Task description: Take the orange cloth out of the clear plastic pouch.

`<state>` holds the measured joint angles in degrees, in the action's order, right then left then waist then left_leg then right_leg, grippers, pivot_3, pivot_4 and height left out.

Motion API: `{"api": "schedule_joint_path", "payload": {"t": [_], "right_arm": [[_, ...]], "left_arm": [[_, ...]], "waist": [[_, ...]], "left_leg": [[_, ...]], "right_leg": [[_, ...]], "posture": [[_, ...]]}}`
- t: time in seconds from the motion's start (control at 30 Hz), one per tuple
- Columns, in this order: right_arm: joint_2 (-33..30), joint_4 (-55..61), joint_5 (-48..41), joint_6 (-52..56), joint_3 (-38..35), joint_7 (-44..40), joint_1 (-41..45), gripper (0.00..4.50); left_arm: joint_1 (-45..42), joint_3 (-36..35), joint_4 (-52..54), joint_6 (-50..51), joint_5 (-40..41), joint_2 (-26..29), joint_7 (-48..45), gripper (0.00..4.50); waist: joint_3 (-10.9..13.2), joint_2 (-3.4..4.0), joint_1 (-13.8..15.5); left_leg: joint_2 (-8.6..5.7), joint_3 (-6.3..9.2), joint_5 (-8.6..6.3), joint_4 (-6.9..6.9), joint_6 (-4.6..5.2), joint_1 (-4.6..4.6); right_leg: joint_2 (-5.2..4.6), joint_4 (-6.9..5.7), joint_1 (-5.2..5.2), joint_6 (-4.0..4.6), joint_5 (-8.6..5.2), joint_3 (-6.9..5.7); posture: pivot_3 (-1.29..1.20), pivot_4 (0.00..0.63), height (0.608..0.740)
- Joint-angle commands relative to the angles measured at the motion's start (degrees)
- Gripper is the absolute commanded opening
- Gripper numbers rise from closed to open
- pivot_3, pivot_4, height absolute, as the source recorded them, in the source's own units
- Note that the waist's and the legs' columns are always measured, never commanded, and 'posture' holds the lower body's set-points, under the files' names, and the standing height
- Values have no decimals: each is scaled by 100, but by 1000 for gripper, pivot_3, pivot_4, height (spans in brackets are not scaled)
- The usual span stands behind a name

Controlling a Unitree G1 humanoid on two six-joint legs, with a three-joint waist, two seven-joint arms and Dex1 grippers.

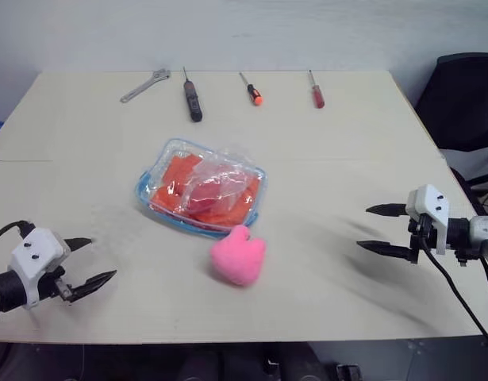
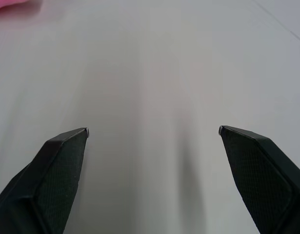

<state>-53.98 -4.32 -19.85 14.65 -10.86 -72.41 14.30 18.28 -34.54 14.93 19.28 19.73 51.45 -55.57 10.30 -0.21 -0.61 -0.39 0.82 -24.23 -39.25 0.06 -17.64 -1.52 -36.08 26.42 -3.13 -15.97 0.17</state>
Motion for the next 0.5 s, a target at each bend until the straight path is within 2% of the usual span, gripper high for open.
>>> {"api": "schedule_joint_path", "payload": {"t": [0.03, 0.5], "right_arm": [[-111, 197, -157, 72, -215, 80, 70, 4500], [0, 6, -63, 15, 68, 208, 423, 4500]], "left_arm": [[-17, -7, -41, -151, -36, 86, -100, 4476], [59, -26, 259, 155, 157, -177, 162, 4476]], "waist": [[0, 0, 6], [-1, -2, 46]], "left_leg": [[0, 0, 0, 0, 0, 0], [0, -1, 1, 0, -1, 1]], "right_leg": [[0, 0, 0, 0, 0, 0], [-1, -2, 0, 0, 0, 0]], "posture": [[0, 150, 740], [0, 150, 740]]}}
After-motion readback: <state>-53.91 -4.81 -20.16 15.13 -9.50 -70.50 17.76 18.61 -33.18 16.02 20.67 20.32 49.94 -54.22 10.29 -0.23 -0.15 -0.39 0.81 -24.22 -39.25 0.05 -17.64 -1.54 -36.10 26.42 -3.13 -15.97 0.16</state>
